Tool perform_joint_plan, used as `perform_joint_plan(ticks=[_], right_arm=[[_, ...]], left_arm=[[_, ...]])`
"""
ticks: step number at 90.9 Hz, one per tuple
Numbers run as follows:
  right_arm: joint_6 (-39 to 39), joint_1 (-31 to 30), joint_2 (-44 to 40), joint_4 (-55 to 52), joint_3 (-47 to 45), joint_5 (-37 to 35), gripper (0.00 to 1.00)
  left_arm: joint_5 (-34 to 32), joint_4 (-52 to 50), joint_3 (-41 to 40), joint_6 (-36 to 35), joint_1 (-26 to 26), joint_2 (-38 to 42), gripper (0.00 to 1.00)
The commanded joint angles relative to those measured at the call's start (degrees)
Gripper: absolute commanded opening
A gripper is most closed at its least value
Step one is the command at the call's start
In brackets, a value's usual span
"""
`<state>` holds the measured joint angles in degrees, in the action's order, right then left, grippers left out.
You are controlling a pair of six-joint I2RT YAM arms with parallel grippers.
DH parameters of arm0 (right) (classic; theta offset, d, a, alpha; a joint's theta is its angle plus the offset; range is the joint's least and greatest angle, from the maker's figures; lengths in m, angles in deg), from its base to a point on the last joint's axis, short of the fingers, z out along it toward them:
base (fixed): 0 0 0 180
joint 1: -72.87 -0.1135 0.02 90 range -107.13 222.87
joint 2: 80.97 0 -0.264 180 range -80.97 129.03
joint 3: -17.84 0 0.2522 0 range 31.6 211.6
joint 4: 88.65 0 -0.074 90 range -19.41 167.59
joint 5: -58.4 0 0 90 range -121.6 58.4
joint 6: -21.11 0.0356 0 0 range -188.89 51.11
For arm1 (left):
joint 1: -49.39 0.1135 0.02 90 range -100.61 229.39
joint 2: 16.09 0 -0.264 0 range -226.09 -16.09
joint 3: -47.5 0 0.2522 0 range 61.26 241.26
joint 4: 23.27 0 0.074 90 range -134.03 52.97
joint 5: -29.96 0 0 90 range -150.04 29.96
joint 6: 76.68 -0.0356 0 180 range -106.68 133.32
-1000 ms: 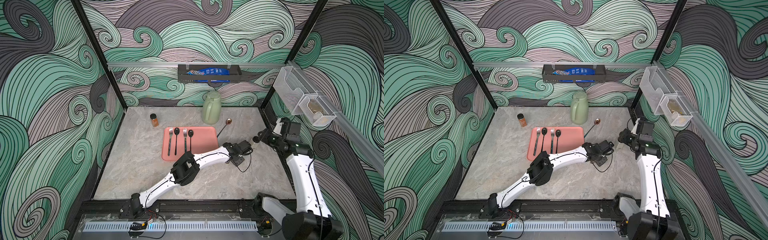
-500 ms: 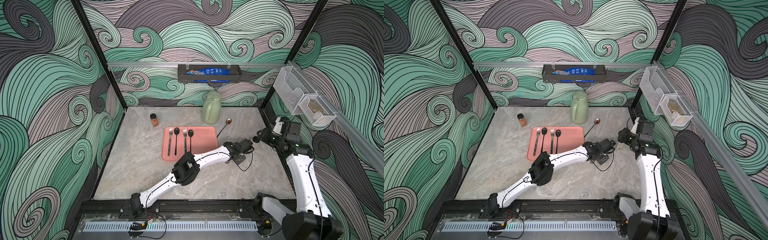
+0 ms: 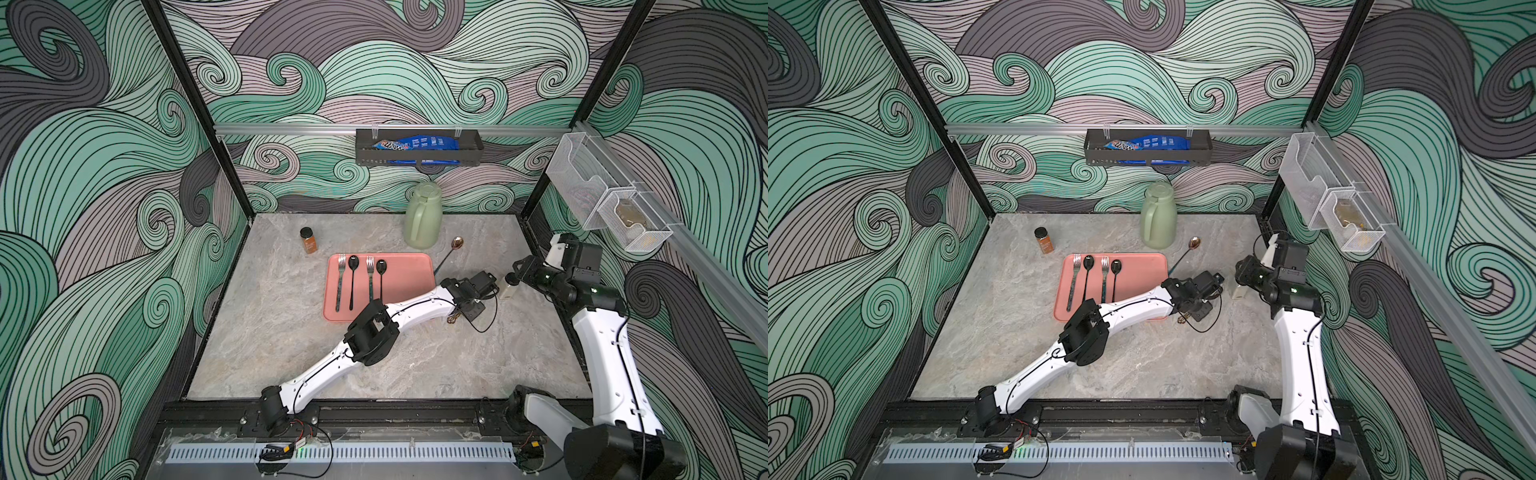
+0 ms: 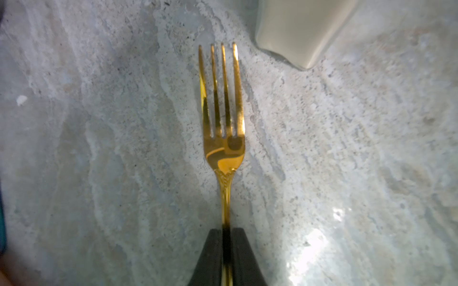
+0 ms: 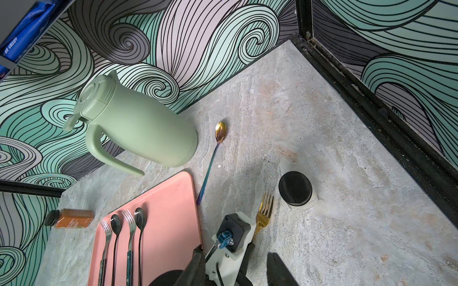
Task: Set the spoon and fork side by side
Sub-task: Pick up the fork at the center of the board, then place the fork on the tray.
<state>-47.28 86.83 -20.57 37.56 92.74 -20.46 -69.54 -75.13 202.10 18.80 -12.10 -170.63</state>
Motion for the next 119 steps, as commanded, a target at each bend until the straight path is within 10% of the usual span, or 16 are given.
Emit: perform_joint_plan(ticks=[1,47,84,119], right_arm=[[-0.62,0.19,-0.92,0.70,-0.67,1.18,0.46],[-0.17,0.15,-1.61,0.82,-0.38,2.13,0.45],[1.06,0.13,-1.85,3.73,-1.99,7.37,0.45],[1.42,-0.81,0.42,5.29,-4.00,7.65,0.45]], left_arm=[[0.55,-1.40,-0.43,-0.03,0.50,-1.62,0.03],[-0.51,3.43,-4.52,11.83,2.50,12.69,0.00],[-13.75,14.93,-39.32,23.49,9.76,34.92,0.00],[-16.92,12.73,-48.10,32.90,14.08,34.12,0.00]])
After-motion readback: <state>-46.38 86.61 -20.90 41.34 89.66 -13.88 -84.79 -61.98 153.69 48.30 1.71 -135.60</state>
